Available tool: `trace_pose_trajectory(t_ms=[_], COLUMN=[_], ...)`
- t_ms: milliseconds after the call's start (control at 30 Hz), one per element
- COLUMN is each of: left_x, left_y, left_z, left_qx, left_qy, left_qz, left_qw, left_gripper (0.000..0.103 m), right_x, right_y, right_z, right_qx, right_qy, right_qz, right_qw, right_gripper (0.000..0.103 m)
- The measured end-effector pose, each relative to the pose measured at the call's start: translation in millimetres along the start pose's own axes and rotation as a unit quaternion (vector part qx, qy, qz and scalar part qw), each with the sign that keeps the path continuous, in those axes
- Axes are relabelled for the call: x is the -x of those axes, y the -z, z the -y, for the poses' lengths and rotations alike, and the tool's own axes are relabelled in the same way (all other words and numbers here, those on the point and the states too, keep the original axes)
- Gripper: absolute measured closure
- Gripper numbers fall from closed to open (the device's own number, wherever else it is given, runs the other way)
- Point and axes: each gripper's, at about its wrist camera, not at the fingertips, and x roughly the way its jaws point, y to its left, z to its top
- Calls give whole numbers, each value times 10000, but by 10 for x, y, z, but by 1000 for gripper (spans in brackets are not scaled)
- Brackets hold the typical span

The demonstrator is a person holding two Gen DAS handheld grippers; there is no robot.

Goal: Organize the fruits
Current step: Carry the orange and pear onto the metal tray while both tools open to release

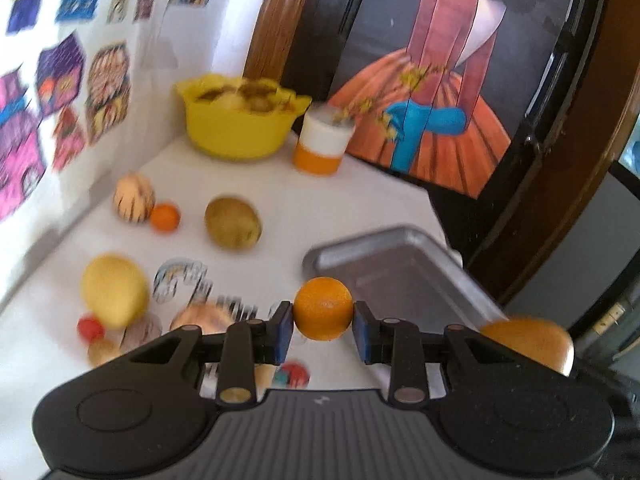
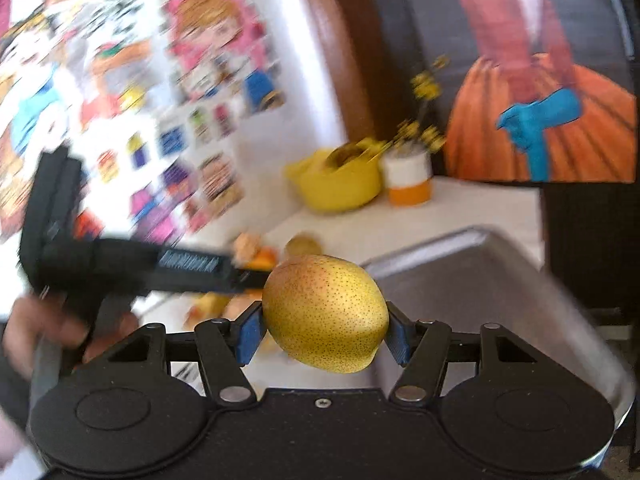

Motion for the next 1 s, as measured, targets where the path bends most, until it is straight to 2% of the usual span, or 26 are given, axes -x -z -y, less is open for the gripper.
trace_pose_trajectory(t_ms=[200, 333, 567, 1000], left_x=[-433, -785, -1202, -1439], left_y=[-186, -210, -173, -188], left_z=[168, 249, 326, 238], left_qx=[-45, -142, -344, -330], left_qy=[-13, 15, 26, 39], left_qz=[102, -63, -351, -550], left_qw=[9999, 9999, 9988, 9979], left_gripper=[68, 68, 68, 68], right_x=[-400, -626, -977, -1256], right_y=[-323, -330, -249, -123], right_z=[435, 688, 903, 935], right_qx=[-574, -919, -881, -739], right_qy=[635, 951, 1392, 1562], right_qz=[216, 159, -140, -443], right_qw=[9961, 9911, 9862, 9840], right_gripper=[40, 40, 40, 40])
